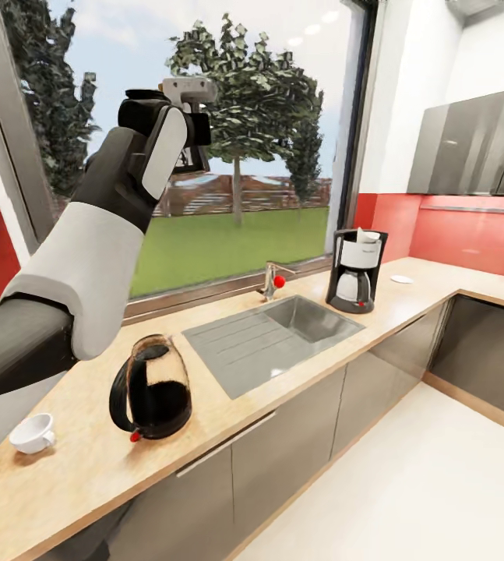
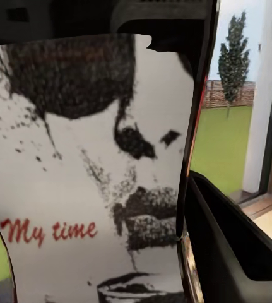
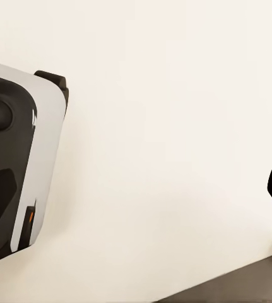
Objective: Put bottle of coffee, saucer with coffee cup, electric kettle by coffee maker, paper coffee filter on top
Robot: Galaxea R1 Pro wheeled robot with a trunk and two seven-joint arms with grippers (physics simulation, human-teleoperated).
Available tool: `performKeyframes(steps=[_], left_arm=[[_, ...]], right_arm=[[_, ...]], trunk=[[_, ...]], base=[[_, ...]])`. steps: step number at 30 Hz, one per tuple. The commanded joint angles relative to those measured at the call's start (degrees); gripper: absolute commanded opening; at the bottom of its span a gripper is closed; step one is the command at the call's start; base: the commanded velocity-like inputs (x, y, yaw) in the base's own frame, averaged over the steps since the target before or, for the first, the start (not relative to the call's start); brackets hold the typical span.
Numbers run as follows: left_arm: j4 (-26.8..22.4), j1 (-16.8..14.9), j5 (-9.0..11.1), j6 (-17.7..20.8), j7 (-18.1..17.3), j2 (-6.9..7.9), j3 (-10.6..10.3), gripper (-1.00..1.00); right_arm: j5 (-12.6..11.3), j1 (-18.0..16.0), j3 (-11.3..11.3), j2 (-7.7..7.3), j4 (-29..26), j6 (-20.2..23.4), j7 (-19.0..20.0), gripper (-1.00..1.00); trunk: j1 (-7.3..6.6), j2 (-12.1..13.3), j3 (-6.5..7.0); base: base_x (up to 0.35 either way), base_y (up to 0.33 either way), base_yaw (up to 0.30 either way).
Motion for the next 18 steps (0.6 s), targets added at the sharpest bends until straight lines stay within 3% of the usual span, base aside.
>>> performKeyframes(steps=[1, 9, 18], left_arm=[[-0.05, -0.06, 0.29, 0.22, 0.35, 0.0, -0.05, -1.0], [0.09, -0.06, 0.3, 0.22, 0.35, 0.0, -0.05, -1.0], [0.21, -0.06, 0.3, 0.22, 0.35, 0.0, -0.05, -1.0]], right_arm=[[-0.6, -0.1, 0.35, 0.02, 0.24, -0.35, 0.43, 1.0], [-0.6, -0.1, 0.35, 0.02, 0.24, -0.38, 0.43, 1.0], [-0.6, -0.1, 0.34, 0.02, 0.24, -0.32, 0.43, 1.0]], trunk=[[0.01, -0.07, -0.09], [0.01, -0.07, -0.09], [0.01, -0.07, -0.09]], base=[[0.0, 0.0, -0.255], [0.0, -0.019, -0.255], [0.0, -0.258, -0.094]])
